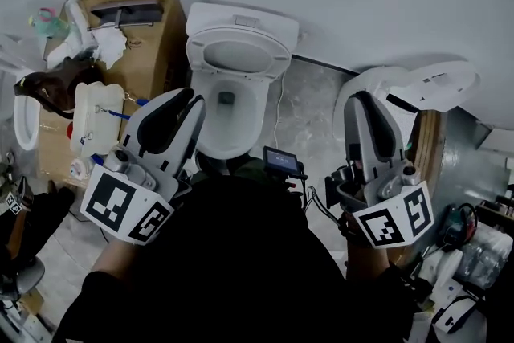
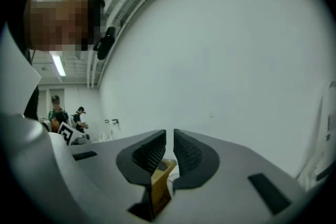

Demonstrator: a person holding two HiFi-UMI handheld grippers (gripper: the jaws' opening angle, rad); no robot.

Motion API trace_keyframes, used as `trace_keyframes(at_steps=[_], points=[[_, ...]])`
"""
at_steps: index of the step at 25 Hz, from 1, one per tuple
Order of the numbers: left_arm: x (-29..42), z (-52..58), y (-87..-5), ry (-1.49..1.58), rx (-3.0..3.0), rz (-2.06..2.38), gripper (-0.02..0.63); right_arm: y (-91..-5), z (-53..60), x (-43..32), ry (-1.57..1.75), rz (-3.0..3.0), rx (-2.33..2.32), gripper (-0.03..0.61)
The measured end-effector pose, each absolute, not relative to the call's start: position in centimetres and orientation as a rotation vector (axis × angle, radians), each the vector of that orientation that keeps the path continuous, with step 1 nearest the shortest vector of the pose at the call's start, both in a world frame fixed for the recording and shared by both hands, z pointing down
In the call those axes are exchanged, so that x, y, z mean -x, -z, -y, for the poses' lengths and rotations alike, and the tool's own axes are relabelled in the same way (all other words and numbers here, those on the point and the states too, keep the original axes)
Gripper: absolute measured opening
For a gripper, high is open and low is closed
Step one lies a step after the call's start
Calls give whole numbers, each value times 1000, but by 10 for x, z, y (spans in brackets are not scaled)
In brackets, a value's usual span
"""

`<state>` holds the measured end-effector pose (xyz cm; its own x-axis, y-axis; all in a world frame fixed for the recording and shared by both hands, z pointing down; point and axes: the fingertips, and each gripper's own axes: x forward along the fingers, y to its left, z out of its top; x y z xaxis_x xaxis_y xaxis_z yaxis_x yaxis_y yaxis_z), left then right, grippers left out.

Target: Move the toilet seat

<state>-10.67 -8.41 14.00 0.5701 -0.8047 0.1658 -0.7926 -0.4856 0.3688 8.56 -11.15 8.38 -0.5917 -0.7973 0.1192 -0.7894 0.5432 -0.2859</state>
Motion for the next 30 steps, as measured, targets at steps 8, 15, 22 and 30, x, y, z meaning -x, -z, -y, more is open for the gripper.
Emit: trace_keyframes(at_steps=[8,15,22,30], points=[[100,80,-142,21,-2420,1259,61,-107,76,-36,571,-2895,1186,56],[103,77,-142,17,-2410,1270,61,-105,75,-37,563,-2891,1191,55],[103,83,-144,2,-2408,1283,61,-111,81,-39,605,-2882,1198,55],[109,85,-145,-23,-2423,1317,61,-115,80,-40,620,-2894,1215,55]])
